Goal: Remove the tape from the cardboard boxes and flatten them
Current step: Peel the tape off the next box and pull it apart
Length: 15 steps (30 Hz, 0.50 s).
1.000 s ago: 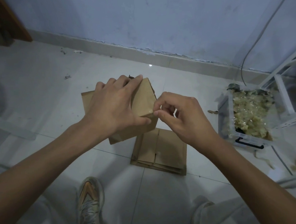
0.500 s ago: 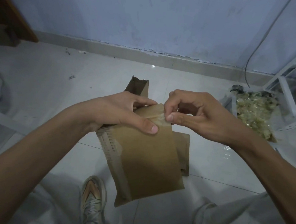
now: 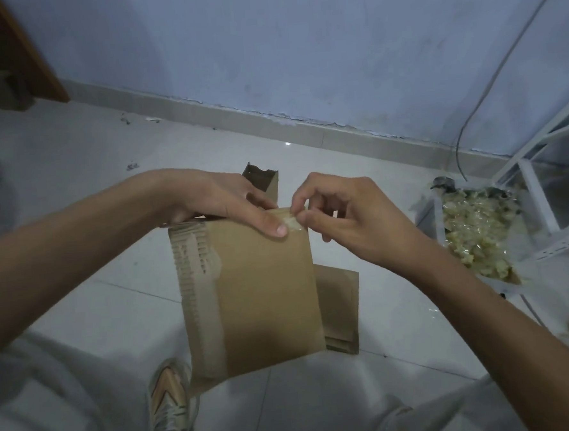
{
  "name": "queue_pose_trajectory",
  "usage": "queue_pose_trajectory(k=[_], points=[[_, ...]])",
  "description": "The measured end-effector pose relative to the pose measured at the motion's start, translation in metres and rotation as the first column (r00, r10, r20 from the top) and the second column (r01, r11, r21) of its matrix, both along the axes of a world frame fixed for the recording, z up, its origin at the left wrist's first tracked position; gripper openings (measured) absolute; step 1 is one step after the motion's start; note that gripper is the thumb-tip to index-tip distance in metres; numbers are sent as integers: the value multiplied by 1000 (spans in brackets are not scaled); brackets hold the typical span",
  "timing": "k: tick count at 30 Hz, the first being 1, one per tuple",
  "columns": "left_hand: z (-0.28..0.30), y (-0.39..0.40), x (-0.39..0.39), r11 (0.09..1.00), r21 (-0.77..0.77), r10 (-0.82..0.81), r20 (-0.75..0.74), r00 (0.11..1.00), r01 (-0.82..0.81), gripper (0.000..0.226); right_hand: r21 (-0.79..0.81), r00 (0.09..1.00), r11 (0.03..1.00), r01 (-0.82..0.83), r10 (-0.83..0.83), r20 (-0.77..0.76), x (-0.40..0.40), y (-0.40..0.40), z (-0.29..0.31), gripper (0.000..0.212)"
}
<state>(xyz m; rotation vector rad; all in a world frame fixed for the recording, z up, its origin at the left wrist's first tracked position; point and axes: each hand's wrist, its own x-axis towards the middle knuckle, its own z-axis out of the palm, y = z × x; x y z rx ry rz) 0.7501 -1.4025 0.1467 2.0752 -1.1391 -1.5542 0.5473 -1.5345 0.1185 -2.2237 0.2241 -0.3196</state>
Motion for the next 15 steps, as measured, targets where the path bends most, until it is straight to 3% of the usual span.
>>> queue_pose_trajectory(k=[3, 15], points=[[-1, -9, 11, 999, 1, -49, 30, 998, 49, 65, 11, 999, 999, -40, 40, -8, 7, -5, 0, 10], [-17, -31, 44, 979, 82, -171, -185, 968, 189, 53, 115, 976, 980, -163, 177, -124, 21, -43, -4, 10]])
